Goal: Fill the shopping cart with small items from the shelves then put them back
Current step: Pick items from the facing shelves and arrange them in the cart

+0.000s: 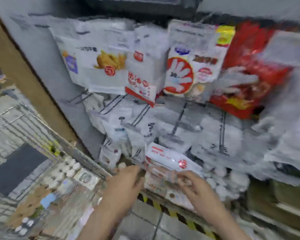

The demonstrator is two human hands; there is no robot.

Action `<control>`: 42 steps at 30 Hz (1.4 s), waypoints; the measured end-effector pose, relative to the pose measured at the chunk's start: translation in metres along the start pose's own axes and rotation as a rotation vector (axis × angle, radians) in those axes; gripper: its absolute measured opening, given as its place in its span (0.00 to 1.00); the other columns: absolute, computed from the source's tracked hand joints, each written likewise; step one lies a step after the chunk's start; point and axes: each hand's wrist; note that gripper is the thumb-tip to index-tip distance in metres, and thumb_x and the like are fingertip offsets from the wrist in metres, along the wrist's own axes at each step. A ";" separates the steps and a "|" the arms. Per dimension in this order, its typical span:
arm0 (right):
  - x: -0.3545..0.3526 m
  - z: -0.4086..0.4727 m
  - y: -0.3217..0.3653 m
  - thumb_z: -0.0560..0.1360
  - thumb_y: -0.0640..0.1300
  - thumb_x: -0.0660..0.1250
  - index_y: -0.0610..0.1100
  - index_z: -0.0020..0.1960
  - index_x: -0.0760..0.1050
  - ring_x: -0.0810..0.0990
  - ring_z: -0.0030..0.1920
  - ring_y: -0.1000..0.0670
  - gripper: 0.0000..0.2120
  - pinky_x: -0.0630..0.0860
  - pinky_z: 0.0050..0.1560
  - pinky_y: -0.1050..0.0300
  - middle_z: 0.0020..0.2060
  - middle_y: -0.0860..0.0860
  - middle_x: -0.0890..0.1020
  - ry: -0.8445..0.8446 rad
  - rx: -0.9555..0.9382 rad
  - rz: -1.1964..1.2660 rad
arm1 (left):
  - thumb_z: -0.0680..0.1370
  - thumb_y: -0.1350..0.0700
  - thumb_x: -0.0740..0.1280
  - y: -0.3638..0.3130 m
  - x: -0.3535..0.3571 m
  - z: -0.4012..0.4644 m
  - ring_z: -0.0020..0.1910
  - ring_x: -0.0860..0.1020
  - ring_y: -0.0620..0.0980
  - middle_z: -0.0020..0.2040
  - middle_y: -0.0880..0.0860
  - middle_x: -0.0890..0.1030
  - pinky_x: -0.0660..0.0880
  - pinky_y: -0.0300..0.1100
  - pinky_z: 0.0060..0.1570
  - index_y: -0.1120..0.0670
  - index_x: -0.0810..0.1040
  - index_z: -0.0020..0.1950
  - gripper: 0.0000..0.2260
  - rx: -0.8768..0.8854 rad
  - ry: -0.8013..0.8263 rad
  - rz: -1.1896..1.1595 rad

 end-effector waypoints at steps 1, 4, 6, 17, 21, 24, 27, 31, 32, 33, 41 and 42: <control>-0.021 -0.024 -0.011 0.80 0.45 0.61 0.67 0.50 0.68 0.76 0.51 0.64 0.15 0.72 0.44 0.71 0.54 0.66 0.75 -0.049 0.031 0.010 | 0.81 0.50 0.57 -0.025 0.012 0.001 0.60 0.73 0.47 0.64 0.48 0.74 0.70 0.39 0.52 0.47 0.67 0.69 0.16 0.050 0.023 -0.024; -0.079 -0.102 -0.054 0.80 0.44 0.60 0.65 0.52 0.69 0.73 0.47 0.67 0.13 0.70 0.45 0.74 0.50 0.67 0.73 -0.172 0.143 -0.006 | 0.81 0.50 0.59 -0.104 0.054 -0.005 0.60 0.73 0.44 0.62 0.46 0.75 0.65 0.36 0.45 0.46 0.70 0.68 0.15 0.197 0.092 -0.045; -0.108 -0.156 -0.093 0.81 0.46 0.59 0.58 0.59 0.71 0.74 0.50 0.65 0.10 0.71 0.47 0.72 0.52 0.65 0.74 -0.282 0.224 -0.001 | 0.81 0.48 0.58 -0.157 0.085 -0.012 0.57 0.74 0.43 0.59 0.46 0.76 0.67 0.36 0.46 0.47 0.71 0.66 0.14 0.278 0.166 -0.059; -0.184 -0.410 -0.199 0.79 0.43 0.62 0.70 0.42 0.74 0.75 0.48 0.66 0.20 0.70 0.43 0.76 0.48 0.66 0.76 -0.888 0.633 0.294 | 0.81 0.46 0.59 -0.422 0.199 -0.066 0.57 0.74 0.36 0.60 0.38 0.76 0.72 0.33 0.55 0.42 0.70 0.66 0.14 0.798 0.553 -0.008; -0.212 -0.448 -0.218 0.80 0.49 0.60 0.59 0.53 0.73 0.73 0.47 0.70 0.06 0.68 0.44 0.78 0.48 0.67 0.75 -1.028 0.685 0.247 | 0.80 0.48 0.60 -0.490 0.218 -0.073 0.57 0.72 0.33 0.60 0.37 0.75 0.69 0.30 0.56 0.44 0.71 0.66 0.14 0.955 0.545 -0.011; -0.243 -0.460 -0.232 0.80 0.50 0.61 0.61 0.50 0.72 0.72 0.49 0.70 0.06 0.68 0.44 0.76 0.48 0.67 0.75 -1.090 0.685 0.223 | 0.80 0.48 0.60 -0.539 0.234 -0.067 0.58 0.72 0.33 0.60 0.36 0.74 0.69 0.32 0.57 0.43 0.71 0.66 0.14 1.020 0.514 -0.042; -0.280 -0.468 -0.258 0.80 0.50 0.60 0.60 0.53 0.72 0.73 0.51 0.69 0.05 0.70 0.45 0.75 0.50 0.68 0.75 -1.084 0.689 0.215 | 0.80 0.48 0.60 -0.589 0.257 -0.058 0.58 0.71 0.33 0.59 0.35 0.73 0.69 0.33 0.57 0.42 0.71 0.66 0.14 1.076 0.517 -0.057; -0.338 -0.479 -0.296 0.80 0.50 0.60 0.63 0.51 0.72 0.74 0.53 0.67 0.06 0.68 0.45 0.74 0.54 0.67 0.75 -1.111 0.674 0.214 | 0.80 0.48 0.60 -0.660 0.289 -0.051 0.60 0.71 0.32 0.60 0.34 0.73 0.70 0.36 0.61 0.39 0.71 0.65 0.13 1.119 0.578 -0.079; -0.352 -0.484 -0.304 0.80 0.50 0.60 0.63 0.51 0.72 0.74 0.49 0.70 0.07 0.68 0.43 0.74 0.54 0.68 0.75 -1.131 0.669 0.217 | 0.80 0.48 0.60 -0.679 0.296 -0.051 0.59 0.71 0.32 0.59 0.34 0.73 0.71 0.37 0.61 0.40 0.71 0.65 0.13 1.139 0.586 -0.077; -0.366 -0.488 -0.312 0.80 0.50 0.60 0.63 0.51 0.71 0.73 0.45 0.72 0.07 0.67 0.40 0.74 0.54 0.68 0.75 -1.155 0.667 0.220 | 0.80 0.48 0.60 -0.698 0.302 -0.051 0.59 0.71 0.33 0.59 0.34 0.74 0.71 0.37 0.61 0.40 0.71 0.65 0.13 1.164 0.587 -0.065; -0.453 -0.542 -0.373 0.79 0.46 0.62 0.61 0.49 0.75 0.74 0.52 0.68 0.09 0.69 0.47 0.74 0.46 0.67 0.79 -1.287 0.602 0.185 | 0.81 0.47 0.58 -0.822 0.335 -0.070 0.61 0.69 0.35 0.63 0.36 0.72 0.69 0.37 0.61 0.41 0.69 0.68 0.15 1.364 0.541 -0.026; -0.466 -0.547 -0.382 0.79 0.46 0.62 0.61 0.50 0.75 0.74 0.52 0.69 0.09 0.69 0.46 0.74 0.47 0.66 0.79 -1.290 0.586 0.172 | 0.81 0.47 0.58 -0.835 0.338 -0.071 0.62 0.69 0.36 0.63 0.37 0.72 0.69 0.37 0.61 0.42 0.69 0.68 0.15 1.377 0.531 -0.027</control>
Point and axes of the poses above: each hand's wrist, its own z-axis towards the middle knuckle, its own x-axis out of the palm, y = z × x
